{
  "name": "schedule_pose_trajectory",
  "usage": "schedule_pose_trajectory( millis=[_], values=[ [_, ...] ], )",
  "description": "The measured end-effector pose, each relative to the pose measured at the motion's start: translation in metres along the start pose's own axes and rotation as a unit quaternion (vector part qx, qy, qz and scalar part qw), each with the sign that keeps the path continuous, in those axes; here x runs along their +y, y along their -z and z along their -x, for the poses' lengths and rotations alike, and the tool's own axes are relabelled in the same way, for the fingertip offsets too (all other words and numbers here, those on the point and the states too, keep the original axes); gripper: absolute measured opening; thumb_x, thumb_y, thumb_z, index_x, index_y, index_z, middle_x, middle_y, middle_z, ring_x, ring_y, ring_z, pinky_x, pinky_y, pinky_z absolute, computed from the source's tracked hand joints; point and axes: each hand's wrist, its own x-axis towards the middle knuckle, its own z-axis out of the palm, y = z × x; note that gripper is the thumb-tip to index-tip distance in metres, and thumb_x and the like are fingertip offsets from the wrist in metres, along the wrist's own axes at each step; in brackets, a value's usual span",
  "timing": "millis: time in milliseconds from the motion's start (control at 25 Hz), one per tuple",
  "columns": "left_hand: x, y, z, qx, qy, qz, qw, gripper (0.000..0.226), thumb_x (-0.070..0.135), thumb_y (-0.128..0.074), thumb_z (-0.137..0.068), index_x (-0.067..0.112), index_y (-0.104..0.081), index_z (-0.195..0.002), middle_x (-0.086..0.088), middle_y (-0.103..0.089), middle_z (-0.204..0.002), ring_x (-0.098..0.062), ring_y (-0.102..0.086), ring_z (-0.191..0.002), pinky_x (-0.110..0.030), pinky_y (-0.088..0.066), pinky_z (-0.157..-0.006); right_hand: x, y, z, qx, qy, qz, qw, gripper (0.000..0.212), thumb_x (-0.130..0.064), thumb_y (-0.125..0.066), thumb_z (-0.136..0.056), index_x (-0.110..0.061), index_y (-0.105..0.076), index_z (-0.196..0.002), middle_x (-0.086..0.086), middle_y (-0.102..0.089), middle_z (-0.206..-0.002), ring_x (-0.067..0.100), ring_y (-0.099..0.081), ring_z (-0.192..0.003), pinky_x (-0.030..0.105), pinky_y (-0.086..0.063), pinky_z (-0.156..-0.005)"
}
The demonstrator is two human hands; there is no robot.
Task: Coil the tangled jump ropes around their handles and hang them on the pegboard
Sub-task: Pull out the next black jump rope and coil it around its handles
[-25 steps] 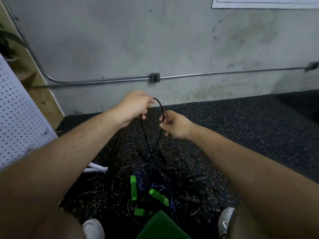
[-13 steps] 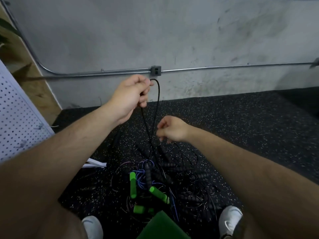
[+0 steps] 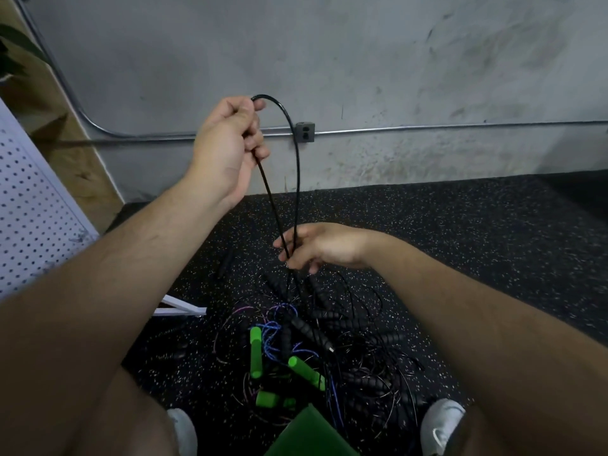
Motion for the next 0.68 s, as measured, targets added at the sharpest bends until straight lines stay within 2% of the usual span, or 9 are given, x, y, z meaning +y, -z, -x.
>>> schedule_pose_trajectory(
  millis=[80, 160, 200, 280, 360, 440, 520, 600, 680],
  values=[
    [-0.002, 0.004, -0.004, 0.000, 0.011, 0.018, 1.000, 0.017, 0.013, -0.042, -0.107, 0.011, -0.057, -0.100, 0.002, -0.050, -0.070, -0.009, -0.038, -0.055, -0.025, -0.043, -0.057, 0.000, -0.007, 0.000, 0.056, 0.015, 0.057, 0.997, 0.018, -0.017, -0.068, -0.095, -0.014, -0.070, -0.112, 0.002, -0.074, -0.101, 0.010, -0.062, -0.082, 0.024, -0.053, -0.071],
    [-0.011, 0.008, -0.003, -0.012, 0.040, -0.034, 0.999, 0.025, 0.027, -0.042, -0.108, 0.010, -0.059, -0.115, -0.001, -0.060, -0.084, -0.011, -0.060, -0.071, -0.031, -0.054, -0.078, -0.006, -0.007, 0.000, 0.142, 0.052, 0.002, 0.989, 0.014, -0.016, -0.065, -0.097, -0.007, -0.072, -0.104, 0.002, -0.074, -0.086, 0.009, -0.060, -0.069, 0.023, -0.054, -0.063],
    [-0.018, 0.011, -0.001, -0.025, 0.070, -0.088, 0.993, 0.034, 0.036, -0.042, -0.107, 0.010, -0.058, -0.122, -0.001, -0.065, -0.095, -0.013, -0.066, -0.086, -0.036, -0.053, -0.092, -0.011, -0.003, 0.001, 0.177, 0.077, -0.045, 0.980, 0.012, -0.014, -0.064, -0.097, -0.006, -0.072, -0.102, 0.003, -0.074, -0.084, 0.008, -0.060, -0.065, 0.022, -0.054, -0.060],
    [-0.039, 0.018, 0.014, -0.117, 0.140, -0.203, 0.962, 0.049, 0.049, -0.039, -0.103, 0.009, -0.056, -0.126, -0.002, -0.068, -0.109, -0.016, -0.066, -0.106, -0.044, -0.042, -0.110, -0.024, 0.010, 0.006, 0.244, 0.130, -0.130, 0.952, 0.010, -0.013, -0.065, -0.096, -0.006, -0.072, -0.099, 0.008, -0.074, -0.084, 0.009, -0.060, -0.061, 0.023, -0.053, -0.056],
    [-0.063, 0.020, 0.038, -0.258, 0.214, -0.285, 0.898, 0.050, 0.048, -0.045, -0.099, 0.013, -0.055, -0.132, 0.000, -0.070, -0.119, -0.017, -0.062, -0.118, -0.046, -0.036, -0.116, -0.039, 0.022, 0.010, 0.304, 0.166, -0.208, 0.915, 0.013, -0.013, -0.066, -0.096, -0.002, -0.071, -0.101, 0.011, -0.074, -0.086, 0.010, -0.061, -0.060, 0.025, -0.052, -0.053],
    [-0.083, 0.016, 0.051, -0.318, 0.231, -0.343, 0.853, 0.031, 0.037, -0.049, -0.102, 0.020, -0.058, -0.127, 0.002, -0.074, -0.117, -0.015, -0.063, -0.120, -0.042, -0.036, -0.114, -0.049, 0.033, 0.011, 0.349, 0.194, -0.266, 0.877, 0.016, -0.012, -0.065, -0.097, 0.002, -0.070, -0.103, 0.011, -0.074, -0.087, 0.008, -0.058, -0.058, 0.024, -0.051, -0.052],
    [-0.092, 0.007, 0.050, -0.265, 0.211, -0.348, 0.874, 0.020, 0.025, -0.045, -0.107, 0.015, -0.062, -0.110, -0.004, -0.076, -0.094, -0.018, -0.073, -0.099, -0.041, -0.047, -0.104, -0.050, 0.040, 0.014, 0.367, 0.205, -0.290, 0.860, 0.014, -0.011, -0.064, -0.097, 0.001, -0.068, -0.103, 0.014, -0.073, -0.093, 0.008, -0.057, -0.060, 0.024, -0.049, -0.054],
    [-0.091, -0.001, 0.040, -0.181, 0.176, -0.318, 0.914, 0.025, 0.022, -0.041, -0.108, 0.013, -0.062, -0.098, 0.002, -0.061, -0.069, -0.018, -0.068, -0.071, -0.041, -0.056, -0.085, -0.042, 0.044, 0.019, 0.350, 0.173, -0.264, 0.882, 0.015, -0.004, -0.063, -0.092, -0.004, -0.065, -0.106, 0.014, -0.072, -0.106, 0.010, -0.057, -0.068, 0.027, -0.046, -0.058],
    [-0.084, -0.007, 0.028, -0.131, 0.142, -0.246, 0.950, 0.027, 0.023, -0.040, -0.109, 0.014, -0.061, -0.096, 0.007, -0.048, -0.060, -0.012, -0.054, -0.059, -0.037, -0.054, -0.075, -0.023, 0.042, 0.024, 0.286, 0.095, -0.142, 0.943, 0.039, -0.001, -0.062, -0.083, -0.010, -0.061, -0.121, 0.004, -0.070, -0.109, 0.010, -0.057, -0.075, 0.028, -0.045, -0.062]
  ],
)
